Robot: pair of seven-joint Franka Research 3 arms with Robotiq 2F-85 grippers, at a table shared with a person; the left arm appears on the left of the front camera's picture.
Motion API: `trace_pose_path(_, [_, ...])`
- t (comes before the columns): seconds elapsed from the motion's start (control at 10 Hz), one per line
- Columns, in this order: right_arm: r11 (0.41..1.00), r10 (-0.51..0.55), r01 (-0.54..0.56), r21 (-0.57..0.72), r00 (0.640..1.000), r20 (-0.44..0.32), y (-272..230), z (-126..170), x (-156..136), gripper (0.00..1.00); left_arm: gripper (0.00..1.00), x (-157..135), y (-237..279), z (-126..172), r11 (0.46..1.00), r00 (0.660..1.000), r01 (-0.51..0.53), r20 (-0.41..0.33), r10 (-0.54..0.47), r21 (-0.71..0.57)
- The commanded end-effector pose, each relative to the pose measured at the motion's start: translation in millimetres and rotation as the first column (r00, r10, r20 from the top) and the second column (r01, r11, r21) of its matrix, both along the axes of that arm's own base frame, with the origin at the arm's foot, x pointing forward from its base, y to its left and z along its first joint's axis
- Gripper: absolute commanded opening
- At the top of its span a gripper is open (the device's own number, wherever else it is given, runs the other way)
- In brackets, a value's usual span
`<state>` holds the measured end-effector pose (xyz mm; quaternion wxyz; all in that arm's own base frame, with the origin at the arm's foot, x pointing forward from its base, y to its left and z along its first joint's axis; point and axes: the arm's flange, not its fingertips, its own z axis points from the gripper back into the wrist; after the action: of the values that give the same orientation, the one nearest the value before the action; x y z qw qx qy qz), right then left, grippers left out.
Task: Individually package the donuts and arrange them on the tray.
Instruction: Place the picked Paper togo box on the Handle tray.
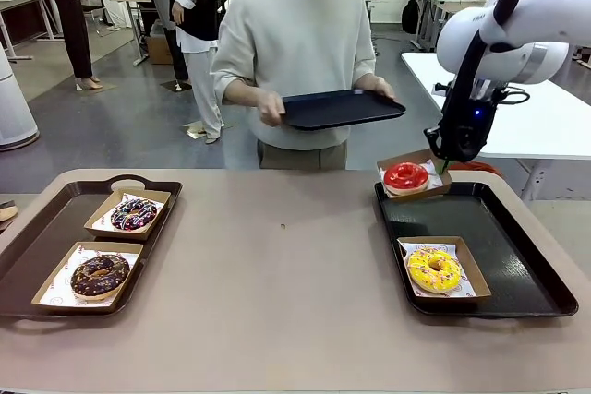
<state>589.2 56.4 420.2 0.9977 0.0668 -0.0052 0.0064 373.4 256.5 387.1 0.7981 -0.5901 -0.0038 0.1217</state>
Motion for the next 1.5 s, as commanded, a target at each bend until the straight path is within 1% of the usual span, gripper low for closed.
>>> trace_pose_path(0.0, [1.000, -0.019, 0.019, 0.011, 1.000, 0.025, -3, -13, -4, 0.01, 1.00, 0, 0, 1, 1.000, 1.000, -0.002, 0.004, 0.002, 0.002])
trace_pose_path(0.2, [0.998, -0.058, 0.057, 0.023, 0.998, 0.035, -2, -12, -5, 0.01, 1.00, 0, 0, 1, 1.000, 1.000, -0.002, 0.004, 0.002, 0.002])
trace_pose_path(0.3, [1.000, -0.010, 0.010, -0.002, 1.000, 0.007, -2, -12, -2, 0.01, 1.00, 0, 0, 1, 1.000, 1.000, -0.002, 0.004, 0.002, 0.002])
trace_pose_path(0.9, [1.000, -0.015, 0.015, -0.002, 1.000, 0.010, -3, -13, -2, 0.01, 1.00, 0, 0, 1, 1.000, 1.000, -0.002, 0.004, 0.002, 0.002])
trace_pose_path(1.0, [1.000, -0.012, 0.012, 0.027, 1.000, -0.013, -11, -21, 1, 0.01, 1.00, 0, 0, 1, 1.000, 1.000, -0.002, 0.004, 0.002, 0.002])
trace_pose_path(1.1, [1.000, 0.001, -0.001, 0.024, 1.000, -0.007, -19, -26, 0, 0.01, 1.00, 0, 0, 1, 1.000, 1.000, -0.002, 0.004, 0.002, 0.002])
trace_pose_path(1.4, [1.000, -0.026, 0.026, -0.016, 1.000, -0.007, -33, -40, 1, 0.01, 1.00, 0, 0, 1, 1.000, 1.000, -0.002, 0.004, 0.002, 0.002])
